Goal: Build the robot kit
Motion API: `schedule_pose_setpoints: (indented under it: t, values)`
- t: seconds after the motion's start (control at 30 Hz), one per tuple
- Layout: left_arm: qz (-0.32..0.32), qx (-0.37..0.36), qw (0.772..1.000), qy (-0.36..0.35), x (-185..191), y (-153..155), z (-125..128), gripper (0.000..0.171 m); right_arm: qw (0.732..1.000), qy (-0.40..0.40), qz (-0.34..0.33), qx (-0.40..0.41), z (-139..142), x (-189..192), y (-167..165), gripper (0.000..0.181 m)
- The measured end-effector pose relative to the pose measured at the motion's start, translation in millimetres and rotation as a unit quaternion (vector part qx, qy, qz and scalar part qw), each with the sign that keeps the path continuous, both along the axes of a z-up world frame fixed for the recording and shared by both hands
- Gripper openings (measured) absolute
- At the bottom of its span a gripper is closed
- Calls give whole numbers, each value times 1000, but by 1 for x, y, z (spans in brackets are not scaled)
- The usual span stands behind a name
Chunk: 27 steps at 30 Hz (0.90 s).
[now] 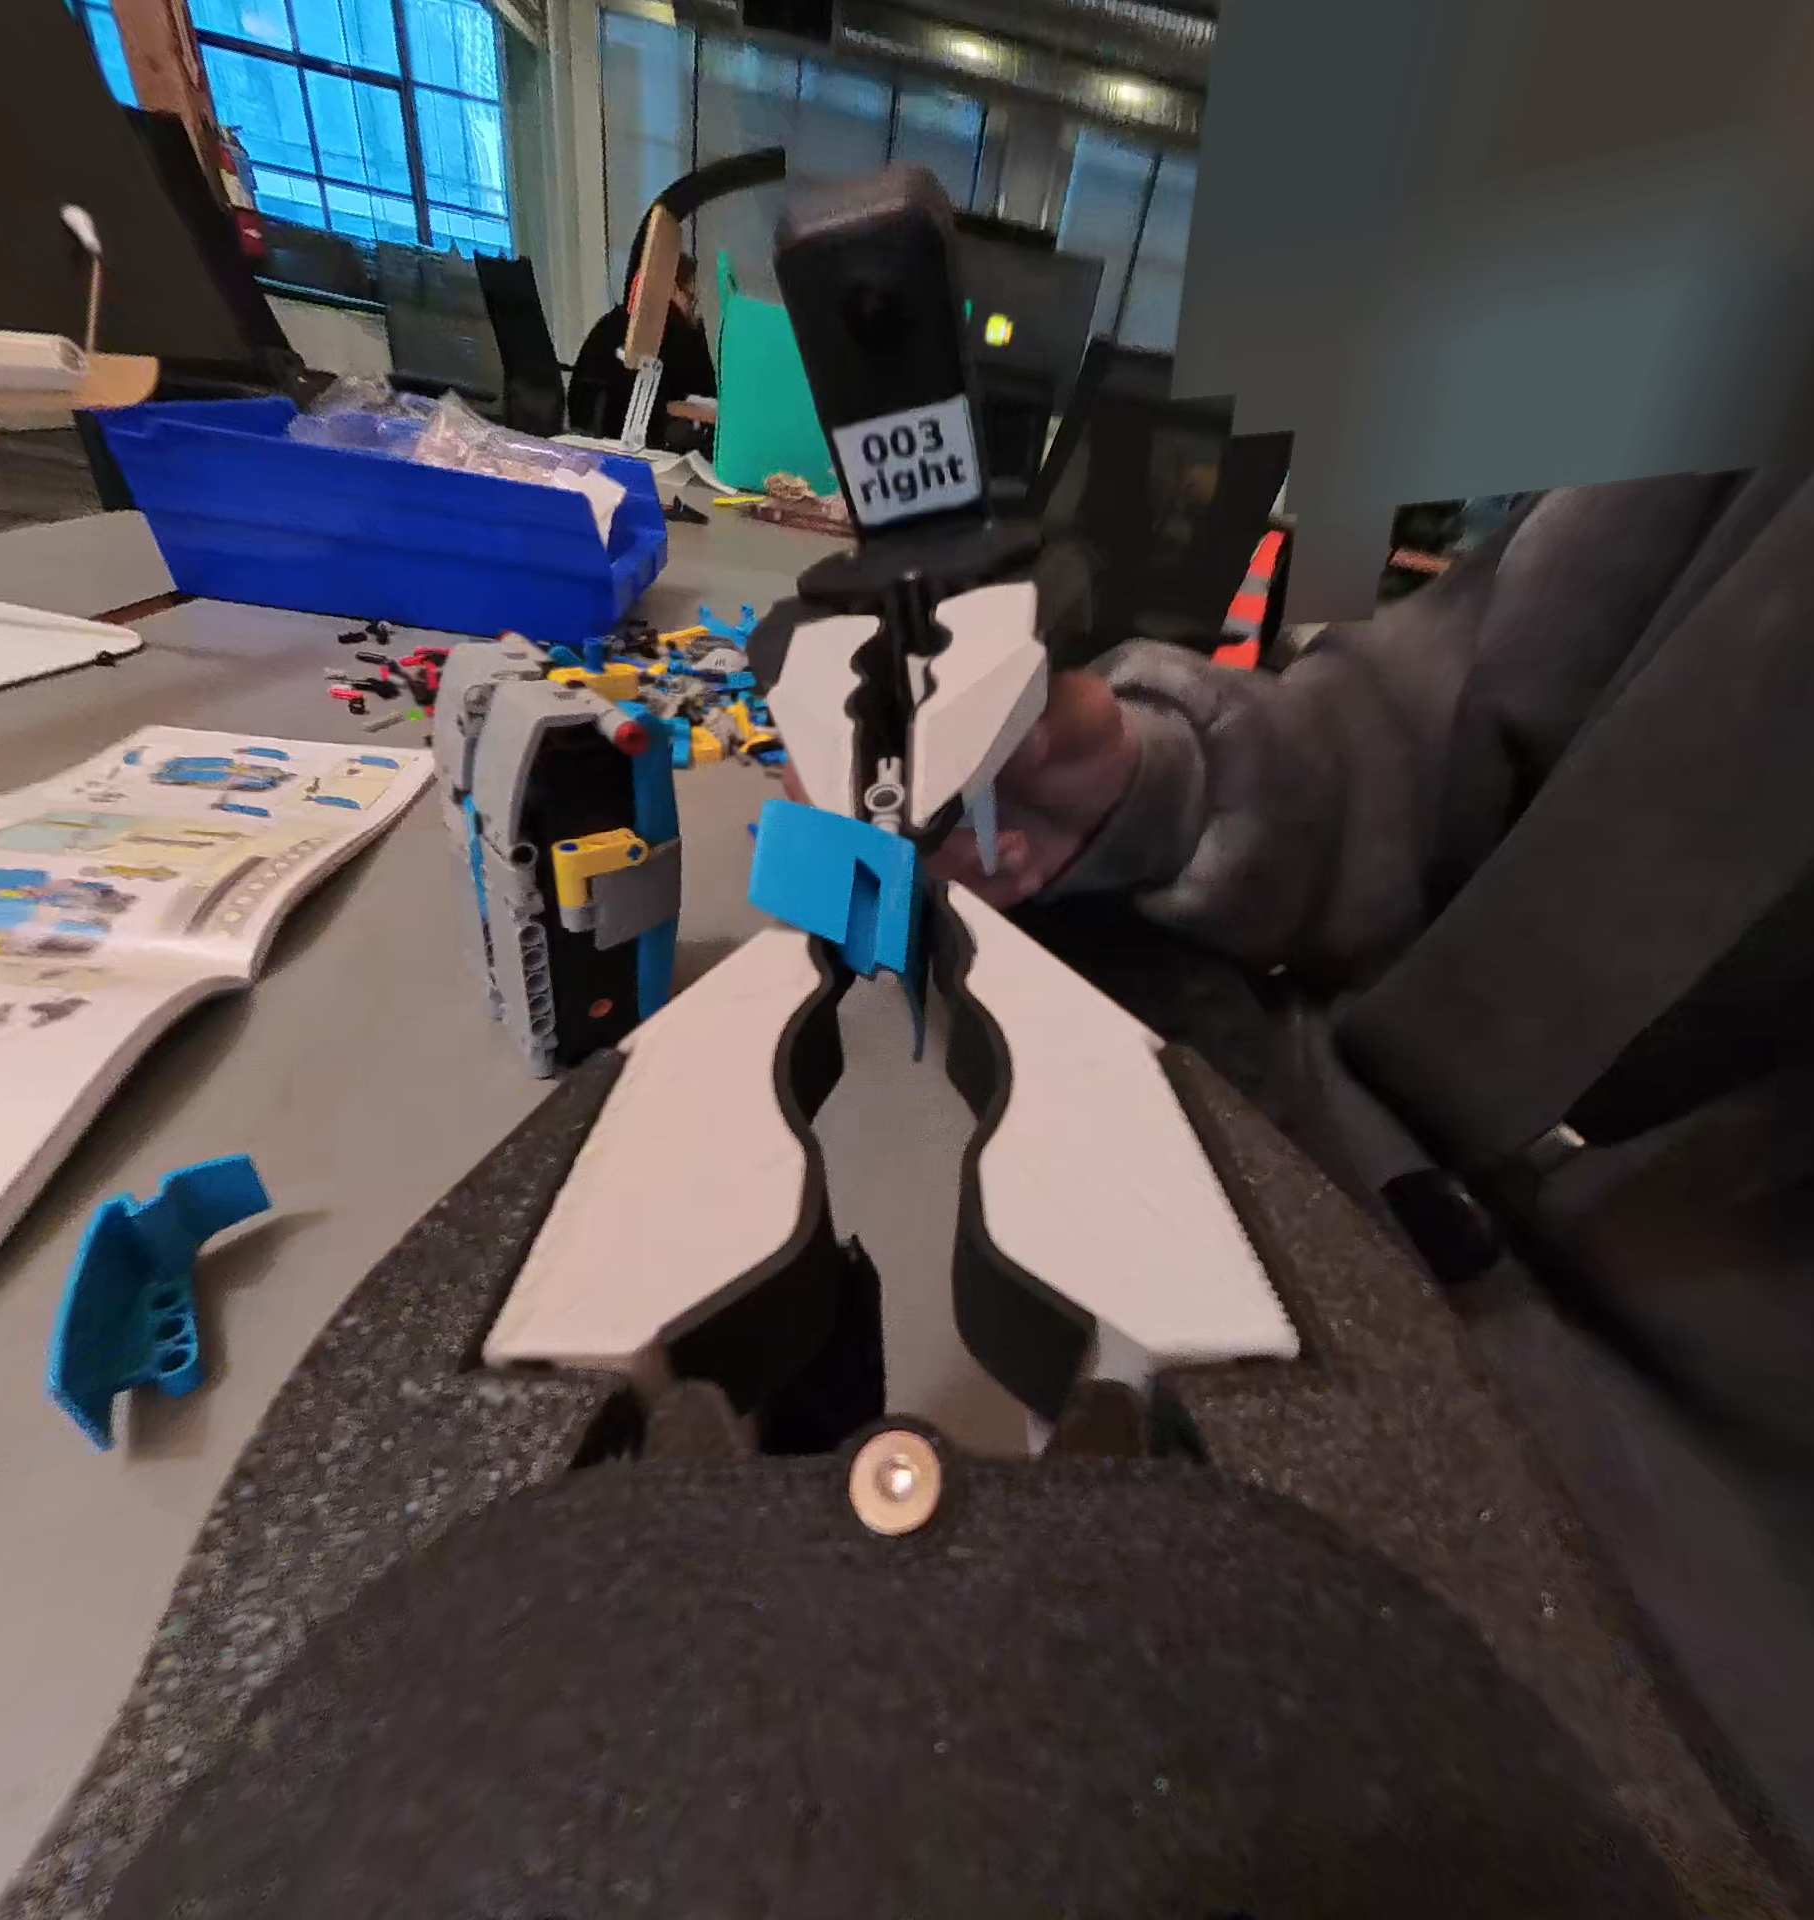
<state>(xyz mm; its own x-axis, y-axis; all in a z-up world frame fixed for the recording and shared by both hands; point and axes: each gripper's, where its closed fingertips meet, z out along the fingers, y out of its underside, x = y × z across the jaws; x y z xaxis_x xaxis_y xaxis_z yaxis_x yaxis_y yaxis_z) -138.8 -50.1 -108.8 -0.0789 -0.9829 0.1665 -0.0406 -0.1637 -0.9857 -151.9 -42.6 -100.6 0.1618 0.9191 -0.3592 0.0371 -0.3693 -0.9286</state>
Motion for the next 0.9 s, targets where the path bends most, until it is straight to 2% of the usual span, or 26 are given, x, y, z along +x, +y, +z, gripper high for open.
schedule_pose_setpoints:
  t: [0.07,0.2,0.27,0.37,0.47,0.57,0.77,0.9]
  values:
    - [-1,17,1000,11,1,-3,-3,11,1000,-21,13,15,-3,1,-4,6]
    - [-9,6,999,41,4,-4,-14,11,997,-61,15,40,-16,4,-5,6]
    - [-12,-4,998,64,5,-2,-22,11,990,-117,5,80,-26,6,-3,6]
    - [-13,-47,997,63,6,5,-22,12,990,-120,-28,75,-26,7,7,7]
    - [-18,-55,997,59,6,5,-21,12,993,-102,-26,45,-24,7,9,7]
    - [-29,-70,995,60,5,2,-22,12,993,-95,-37,52,-22,9,11,7]
    - [-24,-75,995,61,5,4,-22,12,993,-107,-18,56,-23,9,5,7]
    - [-18,-44,996,76,7,1,-26,12,987,-146,-15,60,-30,9,4,7]
